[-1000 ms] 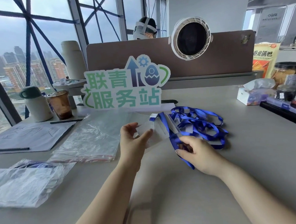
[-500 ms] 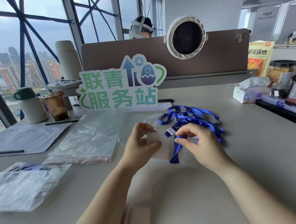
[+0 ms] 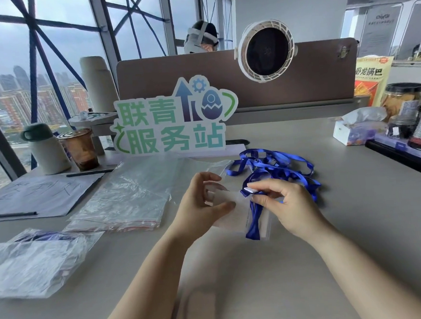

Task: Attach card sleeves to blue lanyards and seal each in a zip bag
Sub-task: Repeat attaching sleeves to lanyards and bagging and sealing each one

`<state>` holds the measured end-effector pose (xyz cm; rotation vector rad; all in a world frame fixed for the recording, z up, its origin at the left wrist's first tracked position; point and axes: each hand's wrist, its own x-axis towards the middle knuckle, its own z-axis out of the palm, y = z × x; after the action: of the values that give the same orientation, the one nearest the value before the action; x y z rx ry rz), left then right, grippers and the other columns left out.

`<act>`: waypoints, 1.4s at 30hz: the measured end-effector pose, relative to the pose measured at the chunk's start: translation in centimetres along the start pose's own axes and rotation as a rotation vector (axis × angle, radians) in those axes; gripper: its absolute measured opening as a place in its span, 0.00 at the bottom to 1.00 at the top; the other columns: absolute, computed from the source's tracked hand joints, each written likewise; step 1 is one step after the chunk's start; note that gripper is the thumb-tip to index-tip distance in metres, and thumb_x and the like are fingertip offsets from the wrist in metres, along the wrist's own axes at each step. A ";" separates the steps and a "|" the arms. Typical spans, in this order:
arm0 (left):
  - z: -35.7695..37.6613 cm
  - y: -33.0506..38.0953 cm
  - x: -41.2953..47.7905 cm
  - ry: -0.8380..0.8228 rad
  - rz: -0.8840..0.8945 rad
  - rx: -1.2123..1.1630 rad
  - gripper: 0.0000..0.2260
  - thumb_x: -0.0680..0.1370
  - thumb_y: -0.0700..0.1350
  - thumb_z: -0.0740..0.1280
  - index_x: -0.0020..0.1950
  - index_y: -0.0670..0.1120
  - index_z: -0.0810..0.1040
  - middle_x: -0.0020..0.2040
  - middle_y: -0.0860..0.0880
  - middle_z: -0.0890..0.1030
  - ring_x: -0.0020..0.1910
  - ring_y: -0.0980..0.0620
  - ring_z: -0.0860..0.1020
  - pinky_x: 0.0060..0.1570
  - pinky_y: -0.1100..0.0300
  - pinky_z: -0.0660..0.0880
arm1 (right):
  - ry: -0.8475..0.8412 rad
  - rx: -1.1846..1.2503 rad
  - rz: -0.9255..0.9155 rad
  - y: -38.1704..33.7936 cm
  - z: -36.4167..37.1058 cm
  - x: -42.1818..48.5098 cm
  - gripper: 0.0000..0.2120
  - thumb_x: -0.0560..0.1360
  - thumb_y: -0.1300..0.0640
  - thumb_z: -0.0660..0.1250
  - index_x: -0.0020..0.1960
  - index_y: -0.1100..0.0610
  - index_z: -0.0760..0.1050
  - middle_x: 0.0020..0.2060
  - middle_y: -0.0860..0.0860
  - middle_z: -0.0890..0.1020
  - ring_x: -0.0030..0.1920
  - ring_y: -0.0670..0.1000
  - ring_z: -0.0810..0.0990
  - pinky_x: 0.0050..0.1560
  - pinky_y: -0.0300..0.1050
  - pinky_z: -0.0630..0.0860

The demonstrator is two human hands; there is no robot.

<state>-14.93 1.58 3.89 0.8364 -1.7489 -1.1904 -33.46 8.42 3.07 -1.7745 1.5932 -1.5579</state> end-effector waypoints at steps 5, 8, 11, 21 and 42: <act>-0.6 -0.6 0.4 0.263 0.081 0.143 0.18 0.69 0.46 0.75 0.55 0.53 0.73 0.53 0.57 0.77 0.51 0.58 0.76 0.47 0.65 0.73 | 0.058 0.030 0.072 1.0 0.0 0.4 0.11 0.70 0.65 0.72 0.52 0.55 0.82 0.43 0.43 0.84 0.43 0.38 0.81 0.47 0.28 0.73; -1.2 -1.6 1.2 0.469 0.120 0.506 0.14 0.73 0.48 0.71 0.56 0.53 0.74 0.55 0.55 0.74 0.56 0.52 0.73 0.53 0.59 0.70 | 0.078 0.032 0.090 1.2 -0.1 0.5 0.10 0.71 0.65 0.71 0.51 0.56 0.82 0.43 0.42 0.83 0.42 0.36 0.81 0.47 0.27 0.73; -1.4 -2.6 2.0 0.424 0.040 0.804 0.17 0.75 0.51 0.67 0.64 0.54 0.72 0.64 0.51 0.72 0.64 0.47 0.68 0.61 0.56 0.65 | 0.089 -0.007 0.090 1.3 -0.1 0.5 0.10 0.71 0.64 0.72 0.51 0.56 0.82 0.43 0.41 0.83 0.43 0.36 0.80 0.46 0.27 0.73; -1.1 -3.5 2.7 0.344 -0.094 0.937 0.14 0.76 0.50 0.64 0.62 0.55 0.72 0.56 0.56 0.80 0.57 0.49 0.75 0.54 0.55 0.68 | 0.098 -0.045 0.112 1.3 0.1 0.6 0.09 0.72 0.62 0.71 0.51 0.55 0.82 0.43 0.40 0.82 0.41 0.34 0.79 0.44 0.25 0.72; -0.5 -1.8 1.0 0.357 -0.021 0.559 0.15 0.74 0.35 0.58 0.51 0.55 0.68 0.48 0.59 0.80 0.45 0.52 0.78 0.41 0.58 0.70 | 0.223 0.164 0.293 1.0 -0.7 0.8 0.05 0.72 0.61 0.71 0.42 0.53 0.76 0.39 0.51 0.83 0.39 0.48 0.79 0.41 0.42 0.74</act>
<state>-14.77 -0.09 2.54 1.3043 -1.7849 -0.5090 -34.74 7.66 2.95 -1.2551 1.6786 -1.7293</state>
